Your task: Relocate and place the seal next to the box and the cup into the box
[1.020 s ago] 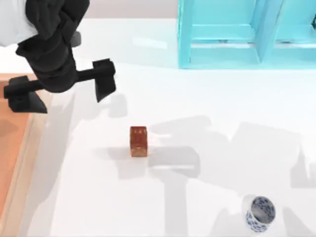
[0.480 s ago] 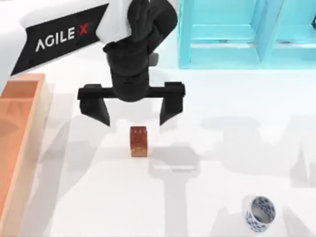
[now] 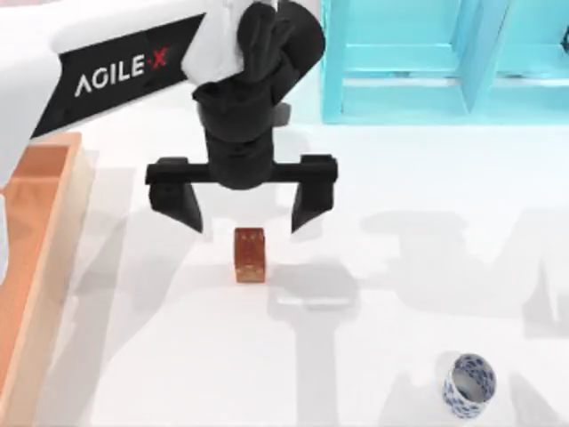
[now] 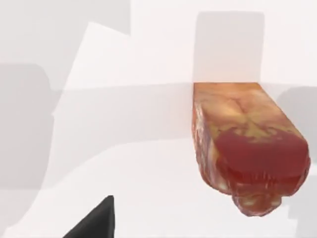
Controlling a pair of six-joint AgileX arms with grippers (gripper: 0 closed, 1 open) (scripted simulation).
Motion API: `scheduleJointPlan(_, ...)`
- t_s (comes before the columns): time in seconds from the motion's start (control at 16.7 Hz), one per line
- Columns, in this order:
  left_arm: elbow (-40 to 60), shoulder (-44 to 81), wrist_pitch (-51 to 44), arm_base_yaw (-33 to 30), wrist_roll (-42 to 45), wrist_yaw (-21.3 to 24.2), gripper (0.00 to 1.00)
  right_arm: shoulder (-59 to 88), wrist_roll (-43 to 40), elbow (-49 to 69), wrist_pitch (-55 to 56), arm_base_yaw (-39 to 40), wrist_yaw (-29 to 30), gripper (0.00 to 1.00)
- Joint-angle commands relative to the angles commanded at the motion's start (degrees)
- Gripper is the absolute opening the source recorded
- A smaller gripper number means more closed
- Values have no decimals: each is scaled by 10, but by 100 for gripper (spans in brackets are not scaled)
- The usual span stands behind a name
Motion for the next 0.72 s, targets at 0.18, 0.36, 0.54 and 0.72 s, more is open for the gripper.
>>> scheduleJointPlan(0.18, -39, 15, 55, 0, 1, 0, 100, 0, 0, 0, 0, 0, 0, 100)
scheduleJointPlan(0.36, -86, 35, 126, 0, 1, 0, 100, 0, 0, 0, 0, 0, 0, 100)
scheduleJointPlan(0.54, -106, 43, 150, -1, 1, 1, 100, 0, 0, 0, 0, 0, 0, 100)
scheduleJointPlan(0.72, -106, 43, 150, -1, 1, 1, 100, 0, 0, 0, 0, 0, 0, 100)
